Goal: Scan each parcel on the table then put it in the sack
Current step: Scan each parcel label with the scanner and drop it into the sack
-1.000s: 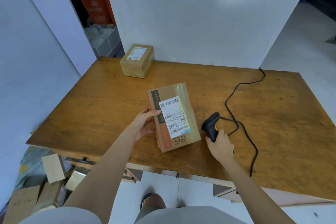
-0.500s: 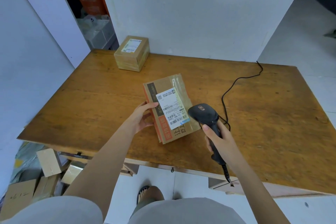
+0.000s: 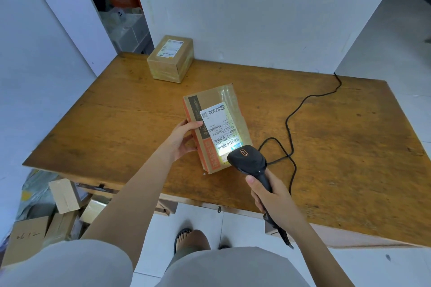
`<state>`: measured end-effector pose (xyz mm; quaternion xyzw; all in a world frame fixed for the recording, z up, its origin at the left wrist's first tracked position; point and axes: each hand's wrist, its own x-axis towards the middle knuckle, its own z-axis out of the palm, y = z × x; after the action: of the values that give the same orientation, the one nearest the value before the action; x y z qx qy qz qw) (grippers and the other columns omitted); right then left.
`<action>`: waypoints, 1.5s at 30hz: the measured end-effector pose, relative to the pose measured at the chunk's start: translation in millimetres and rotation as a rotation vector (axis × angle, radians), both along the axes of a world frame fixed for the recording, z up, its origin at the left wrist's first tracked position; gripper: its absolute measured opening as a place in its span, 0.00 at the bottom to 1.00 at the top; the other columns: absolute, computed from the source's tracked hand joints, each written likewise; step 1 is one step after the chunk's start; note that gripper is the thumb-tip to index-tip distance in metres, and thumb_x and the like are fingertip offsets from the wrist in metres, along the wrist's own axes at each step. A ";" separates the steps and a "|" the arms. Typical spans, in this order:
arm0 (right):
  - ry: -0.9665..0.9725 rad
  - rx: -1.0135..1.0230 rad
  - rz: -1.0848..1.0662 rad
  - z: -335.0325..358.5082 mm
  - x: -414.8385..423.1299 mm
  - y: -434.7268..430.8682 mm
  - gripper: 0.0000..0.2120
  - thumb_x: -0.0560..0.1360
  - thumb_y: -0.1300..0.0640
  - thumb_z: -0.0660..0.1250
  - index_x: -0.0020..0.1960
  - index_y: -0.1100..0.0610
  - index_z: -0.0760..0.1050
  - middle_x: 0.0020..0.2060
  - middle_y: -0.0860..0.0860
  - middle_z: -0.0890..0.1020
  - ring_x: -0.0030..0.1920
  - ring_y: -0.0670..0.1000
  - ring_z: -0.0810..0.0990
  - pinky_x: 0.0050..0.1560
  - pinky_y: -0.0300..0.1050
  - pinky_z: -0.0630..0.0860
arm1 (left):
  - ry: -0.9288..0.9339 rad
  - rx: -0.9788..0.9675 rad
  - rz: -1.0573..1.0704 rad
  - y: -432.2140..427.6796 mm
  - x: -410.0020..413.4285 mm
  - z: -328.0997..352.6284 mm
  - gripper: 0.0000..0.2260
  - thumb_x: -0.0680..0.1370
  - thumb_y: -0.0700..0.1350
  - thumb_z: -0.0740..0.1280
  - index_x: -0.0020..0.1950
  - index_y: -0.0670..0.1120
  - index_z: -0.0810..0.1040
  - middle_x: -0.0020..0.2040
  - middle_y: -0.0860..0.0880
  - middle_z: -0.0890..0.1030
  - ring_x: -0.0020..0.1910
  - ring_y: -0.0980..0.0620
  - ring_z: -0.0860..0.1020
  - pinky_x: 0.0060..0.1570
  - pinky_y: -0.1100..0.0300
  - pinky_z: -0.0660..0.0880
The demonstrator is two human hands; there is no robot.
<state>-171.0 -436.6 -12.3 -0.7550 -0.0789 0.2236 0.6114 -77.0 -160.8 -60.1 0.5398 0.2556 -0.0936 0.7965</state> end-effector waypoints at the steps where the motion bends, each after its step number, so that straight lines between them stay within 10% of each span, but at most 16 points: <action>1: -0.002 -0.002 0.001 -0.2 -0.3 0.0 0.17 0.71 0.43 0.64 0.48 0.56 0.71 0.27 0.48 0.72 0.24 0.44 0.69 0.27 0.35 0.68 | 0.002 0.001 0.003 -0.6 -0.4 0.3 0.20 0.67 0.47 0.77 0.58 0.53 0.78 0.53 0.49 0.83 0.58 0.47 0.77 0.46 0.47 0.78; 45: -0.089 0.023 -0.015 -4.7 -18.6 -8.0 0.15 0.70 0.40 0.64 0.49 0.49 0.72 0.25 0.47 0.73 0.24 0.43 0.71 0.26 0.35 0.69 | -0.011 -0.003 0.030 -7.2 -12.4 1.3 0.25 0.70 0.46 0.75 0.66 0.52 0.74 0.59 0.47 0.80 0.60 0.47 0.76 0.49 0.46 0.78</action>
<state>-189.5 -444.6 -17.0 -0.7577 -0.1029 0.1846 0.6175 -89.3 -168.0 -58.8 0.5351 0.2593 -0.0794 0.8001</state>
